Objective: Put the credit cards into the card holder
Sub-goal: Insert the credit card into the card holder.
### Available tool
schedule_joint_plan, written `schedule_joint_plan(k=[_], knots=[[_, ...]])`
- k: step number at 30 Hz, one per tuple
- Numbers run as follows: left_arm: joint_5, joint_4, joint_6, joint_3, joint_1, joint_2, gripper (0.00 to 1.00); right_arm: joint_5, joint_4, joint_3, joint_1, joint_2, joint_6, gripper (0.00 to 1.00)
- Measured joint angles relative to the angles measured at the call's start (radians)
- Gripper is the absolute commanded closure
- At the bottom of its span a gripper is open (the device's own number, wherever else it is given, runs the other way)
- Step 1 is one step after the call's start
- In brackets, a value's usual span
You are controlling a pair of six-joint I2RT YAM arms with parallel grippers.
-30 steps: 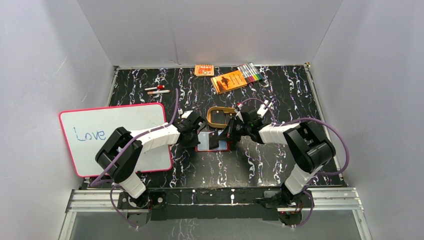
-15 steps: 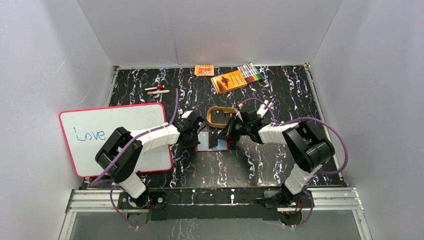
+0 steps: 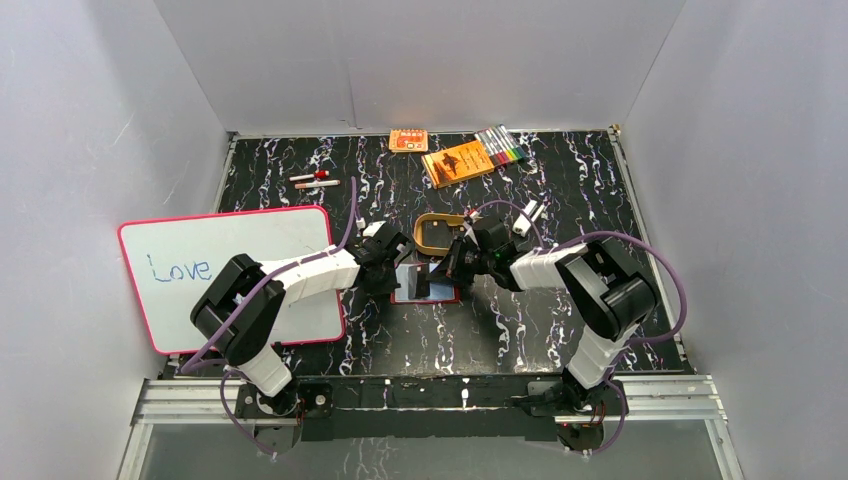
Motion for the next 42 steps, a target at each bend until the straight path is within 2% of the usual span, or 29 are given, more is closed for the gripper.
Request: schedule_joint_plan(k=[21, 31, 35, 42], knots=[[0.011, 0.006, 0.000, -0.004, 0.003, -0.001, 1.00, 0.050, 0.101, -0.026, 0.063, 0.054, 0.117, 1.00], [0.022, 0.035, -0.004, -0.013, 0.003, -0.003, 1.00, 0.056, 0.066, -0.024, 0.072, 0.037, 0.110, 0.66], [0.026, 0.044, -0.005, -0.014, 0.003, -0.003, 1.00, 0.055, 0.050, -0.011, 0.074, 0.031, 0.100, 0.60], [0.026, 0.045, -0.006, -0.015, 0.003, -0.003, 1.00, 0.055, 0.014, 0.012, 0.079, 0.030, 0.087, 0.59]])
